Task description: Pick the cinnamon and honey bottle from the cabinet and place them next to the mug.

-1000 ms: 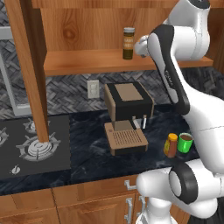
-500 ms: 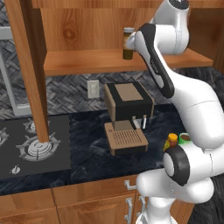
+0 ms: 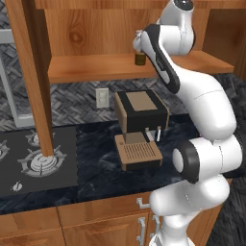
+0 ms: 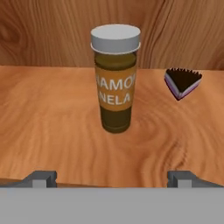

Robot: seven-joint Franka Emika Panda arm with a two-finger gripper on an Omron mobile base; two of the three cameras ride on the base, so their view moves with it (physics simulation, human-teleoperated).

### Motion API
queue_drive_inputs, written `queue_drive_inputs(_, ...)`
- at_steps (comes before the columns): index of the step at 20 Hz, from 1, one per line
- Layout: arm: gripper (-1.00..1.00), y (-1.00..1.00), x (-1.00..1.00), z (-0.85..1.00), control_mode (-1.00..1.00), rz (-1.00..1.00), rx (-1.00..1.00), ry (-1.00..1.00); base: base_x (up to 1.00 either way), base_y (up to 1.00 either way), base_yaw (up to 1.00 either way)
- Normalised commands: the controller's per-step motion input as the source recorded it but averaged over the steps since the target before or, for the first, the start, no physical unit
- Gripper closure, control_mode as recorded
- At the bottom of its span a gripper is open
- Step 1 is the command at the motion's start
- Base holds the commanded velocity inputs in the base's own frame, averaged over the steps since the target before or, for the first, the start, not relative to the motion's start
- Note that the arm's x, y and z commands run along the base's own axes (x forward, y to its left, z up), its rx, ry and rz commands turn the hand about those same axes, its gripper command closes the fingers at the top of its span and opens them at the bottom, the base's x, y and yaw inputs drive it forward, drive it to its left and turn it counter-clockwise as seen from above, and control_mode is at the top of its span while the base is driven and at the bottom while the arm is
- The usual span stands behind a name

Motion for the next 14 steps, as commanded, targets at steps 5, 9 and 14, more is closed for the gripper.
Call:
queue_drive_inputs(5,-1.00,0.00,0.21,0.00,-1.00,0.00,0.00,0.00,0.00,0.00,0.00)
queue_drive_inputs(9,-1.00,0.00,0.01,0.00,-1.00,0.00,0.00,-0.14,0.00,0.00,0.00)
queue_drive_inputs(14,-1.00,0.00,0.00,0.00,-1.00,0.00,0.00,-0.21,0.00,0.00,0.00)
